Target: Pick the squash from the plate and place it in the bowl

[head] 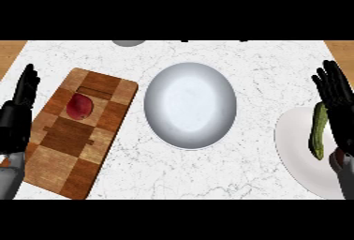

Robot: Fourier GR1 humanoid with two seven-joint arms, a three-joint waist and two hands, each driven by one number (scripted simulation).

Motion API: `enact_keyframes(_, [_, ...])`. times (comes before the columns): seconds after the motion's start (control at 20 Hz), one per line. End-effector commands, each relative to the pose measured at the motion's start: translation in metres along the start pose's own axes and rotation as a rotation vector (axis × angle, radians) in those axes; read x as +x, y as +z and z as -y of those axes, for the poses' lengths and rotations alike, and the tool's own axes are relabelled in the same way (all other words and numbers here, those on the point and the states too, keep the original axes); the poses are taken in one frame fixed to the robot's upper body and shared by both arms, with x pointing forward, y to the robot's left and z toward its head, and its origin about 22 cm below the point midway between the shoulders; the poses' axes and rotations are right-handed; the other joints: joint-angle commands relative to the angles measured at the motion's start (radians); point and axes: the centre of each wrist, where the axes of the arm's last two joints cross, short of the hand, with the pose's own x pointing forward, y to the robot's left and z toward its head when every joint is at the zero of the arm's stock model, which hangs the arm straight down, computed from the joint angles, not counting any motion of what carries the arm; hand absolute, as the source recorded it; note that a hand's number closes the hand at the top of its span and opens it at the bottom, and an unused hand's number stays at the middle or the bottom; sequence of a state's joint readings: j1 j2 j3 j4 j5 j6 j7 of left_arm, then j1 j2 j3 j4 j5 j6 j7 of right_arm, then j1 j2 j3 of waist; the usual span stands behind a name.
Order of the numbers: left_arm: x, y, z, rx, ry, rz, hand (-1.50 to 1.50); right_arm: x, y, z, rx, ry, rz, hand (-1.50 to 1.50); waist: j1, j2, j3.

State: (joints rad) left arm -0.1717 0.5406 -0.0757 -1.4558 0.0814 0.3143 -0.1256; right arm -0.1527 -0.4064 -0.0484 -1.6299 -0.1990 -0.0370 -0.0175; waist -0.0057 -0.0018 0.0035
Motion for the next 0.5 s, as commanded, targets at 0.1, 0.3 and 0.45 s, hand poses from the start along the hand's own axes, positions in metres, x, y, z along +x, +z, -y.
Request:
enact_keyframes(0.1, [0.001, -0.005, 0.01, -0.143, 0.12, -0.11, 0.0, -0.023, 0.013, 0.04, -0.32, 0.001, -0.099, 1.5, -0.01, 0.004, -0.003])
enact_keyframes(0.3, [-0.003, 0.007, 0.031, -0.217, 0.195, -0.187, 0.0, -0.022, 0.034, 0.094, -0.216, 0.607, -0.172, 1.5, -0.029, 0.062, -0.041])
enact_keyframes(0.45, [-0.001, 0.006, 0.036, -0.32, 0.292, -0.299, 0.0, -0.077, 0.056, 0.067, -0.707, 0.39, -0.163, -1.5, -0.007, 0.011, 0.0])
